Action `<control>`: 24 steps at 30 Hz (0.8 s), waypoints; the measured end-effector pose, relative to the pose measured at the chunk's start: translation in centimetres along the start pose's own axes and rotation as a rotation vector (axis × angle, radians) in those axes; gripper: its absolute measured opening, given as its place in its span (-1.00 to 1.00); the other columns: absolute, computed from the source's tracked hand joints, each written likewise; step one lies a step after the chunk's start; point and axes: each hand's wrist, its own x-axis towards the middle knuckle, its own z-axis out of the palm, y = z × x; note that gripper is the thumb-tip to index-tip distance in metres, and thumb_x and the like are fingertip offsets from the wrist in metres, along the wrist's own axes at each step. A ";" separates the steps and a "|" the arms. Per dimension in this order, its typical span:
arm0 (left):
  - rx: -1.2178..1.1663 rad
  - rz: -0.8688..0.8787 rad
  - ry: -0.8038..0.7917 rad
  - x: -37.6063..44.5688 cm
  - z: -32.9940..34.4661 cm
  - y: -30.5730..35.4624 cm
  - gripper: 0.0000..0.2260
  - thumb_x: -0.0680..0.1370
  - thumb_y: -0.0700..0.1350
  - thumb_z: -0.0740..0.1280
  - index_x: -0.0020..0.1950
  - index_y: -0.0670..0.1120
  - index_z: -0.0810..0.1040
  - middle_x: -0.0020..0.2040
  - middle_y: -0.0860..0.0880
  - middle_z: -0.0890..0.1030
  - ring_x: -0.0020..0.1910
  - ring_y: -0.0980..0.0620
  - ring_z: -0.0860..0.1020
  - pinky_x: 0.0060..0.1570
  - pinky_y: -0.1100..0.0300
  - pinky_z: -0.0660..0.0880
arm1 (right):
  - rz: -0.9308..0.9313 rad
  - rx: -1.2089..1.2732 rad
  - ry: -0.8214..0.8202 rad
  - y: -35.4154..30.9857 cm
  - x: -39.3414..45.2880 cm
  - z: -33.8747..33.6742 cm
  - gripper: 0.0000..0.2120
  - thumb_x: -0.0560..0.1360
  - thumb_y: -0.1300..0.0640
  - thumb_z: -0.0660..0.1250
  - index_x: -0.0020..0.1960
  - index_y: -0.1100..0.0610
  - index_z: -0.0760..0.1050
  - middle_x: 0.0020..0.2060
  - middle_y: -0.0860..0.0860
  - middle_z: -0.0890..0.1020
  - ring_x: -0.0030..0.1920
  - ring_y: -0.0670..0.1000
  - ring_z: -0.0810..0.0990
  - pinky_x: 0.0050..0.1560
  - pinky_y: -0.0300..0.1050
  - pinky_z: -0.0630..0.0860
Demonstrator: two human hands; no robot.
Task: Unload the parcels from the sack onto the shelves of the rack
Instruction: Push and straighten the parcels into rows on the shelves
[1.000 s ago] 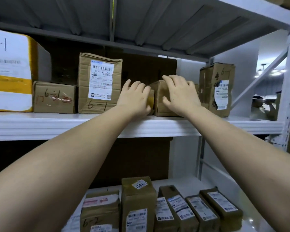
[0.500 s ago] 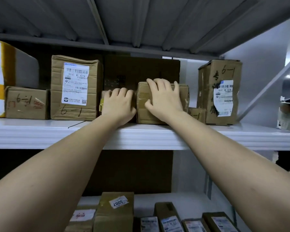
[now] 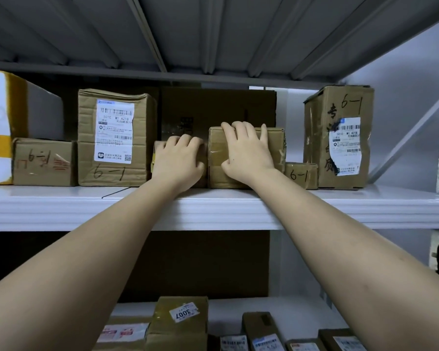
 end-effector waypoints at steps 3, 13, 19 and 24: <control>-0.020 0.001 0.018 0.0 0.1 -0.2 -0.60 0.55 -0.08 0.18 0.40 -0.01 0.35 0.37 -0.04 0.41 0.36 -0.10 0.32 0.28 -0.04 0.24 | 0.004 0.012 -0.002 0.1 0.2 0.4 -0.28 0.47 0.01 0.28 0.55 0.06 0.07 0.46 0.09 0.26 0.49 0.12 0.17 0.49 0.30 -0.01; -0.110 -0.011 0.040 0.1 0.4 -0.3 -0.61 0.56 -0.13 0.15 0.40 0.00 0.37 0.37 -0.02 0.42 0.37 -0.09 0.30 0.29 0.00 0.21 | 0.025 0.023 0.024 -0.1 0.3 1.2 -0.29 0.46 0.03 0.28 0.54 0.06 0.08 0.46 0.09 0.25 0.50 0.12 0.15 0.49 0.30 -0.06; -0.096 -0.015 0.036 0.0 0.5 -0.2 -0.58 0.55 -0.12 0.16 0.43 -0.01 0.33 0.40 -0.01 0.38 0.42 -0.05 0.26 0.36 0.01 0.14 | 0.049 -0.026 -0.006 -0.5 0.0 1.2 -0.26 0.51 0.01 0.22 0.58 0.04 -0.06 0.56 0.11 0.06 0.56 0.15 -0.02 0.49 0.27 -0.09; -0.120 -0.004 0.106 -0.1 0.5 -0.2 -0.57 0.51 -0.15 0.20 0.40 -0.03 0.37 0.41 -0.02 0.37 0.43 -0.03 0.26 0.40 0.00 0.11 | 0.024 -0.057 0.063 -0.9 -0.4 0.5 -0.28 0.52 0.01 0.20 0.58 0.05 -0.04 0.56 0.13 0.05 0.56 0.15 -0.01 0.49 0.26 -0.06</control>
